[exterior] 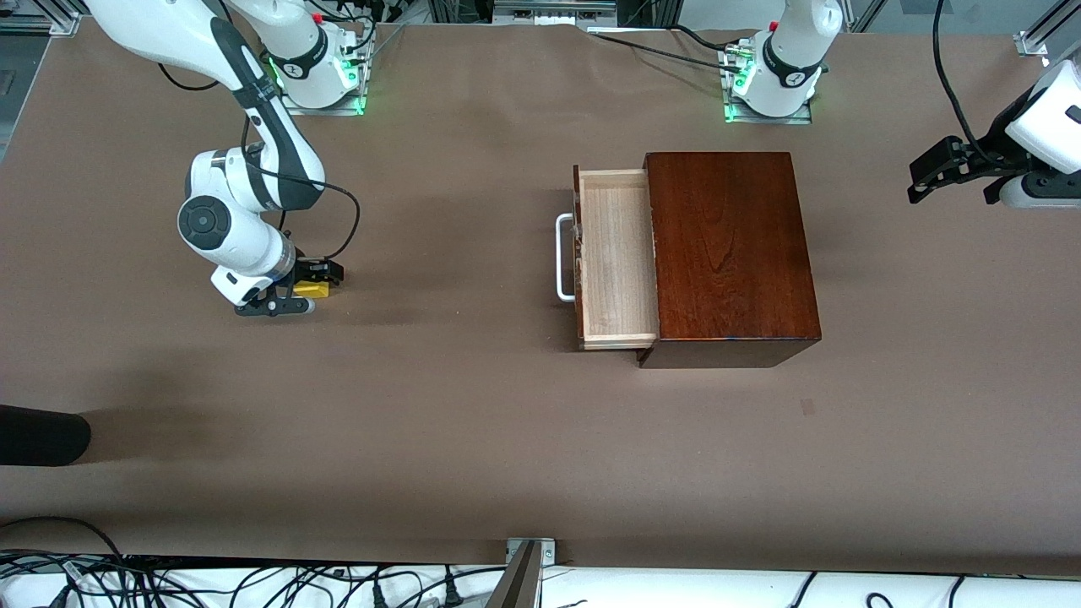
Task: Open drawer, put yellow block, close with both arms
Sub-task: 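Lower the right gripper onto the yellow cube and close on it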
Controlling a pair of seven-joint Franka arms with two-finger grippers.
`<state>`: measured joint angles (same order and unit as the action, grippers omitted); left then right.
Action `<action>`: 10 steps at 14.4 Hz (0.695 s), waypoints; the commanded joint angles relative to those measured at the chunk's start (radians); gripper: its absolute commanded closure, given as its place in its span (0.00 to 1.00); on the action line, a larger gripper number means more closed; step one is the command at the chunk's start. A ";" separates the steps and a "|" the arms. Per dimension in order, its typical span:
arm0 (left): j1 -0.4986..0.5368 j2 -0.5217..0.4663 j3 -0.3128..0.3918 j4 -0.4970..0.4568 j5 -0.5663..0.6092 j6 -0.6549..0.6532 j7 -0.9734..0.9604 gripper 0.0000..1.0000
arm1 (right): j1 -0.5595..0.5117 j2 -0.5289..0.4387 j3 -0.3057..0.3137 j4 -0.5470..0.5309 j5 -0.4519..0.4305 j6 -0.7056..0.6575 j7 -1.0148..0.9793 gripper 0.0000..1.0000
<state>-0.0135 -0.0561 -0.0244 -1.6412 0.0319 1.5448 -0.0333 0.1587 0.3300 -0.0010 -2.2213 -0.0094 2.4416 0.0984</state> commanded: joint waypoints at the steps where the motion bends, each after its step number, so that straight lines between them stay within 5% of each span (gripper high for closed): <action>1: -0.008 0.015 0.006 0.034 0.014 -0.029 -0.008 0.00 | -0.007 -0.019 0.001 -0.020 0.009 0.016 -0.016 0.00; 10: -0.008 0.016 0.004 0.035 0.013 -0.031 -0.005 0.00 | -0.014 0.018 -0.007 -0.023 0.009 0.057 -0.035 0.00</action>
<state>-0.0135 -0.0560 -0.0242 -1.6412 0.0319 1.5392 -0.0334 0.1499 0.3430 -0.0091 -2.2267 -0.0094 2.4677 0.0838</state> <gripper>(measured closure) 0.000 0.000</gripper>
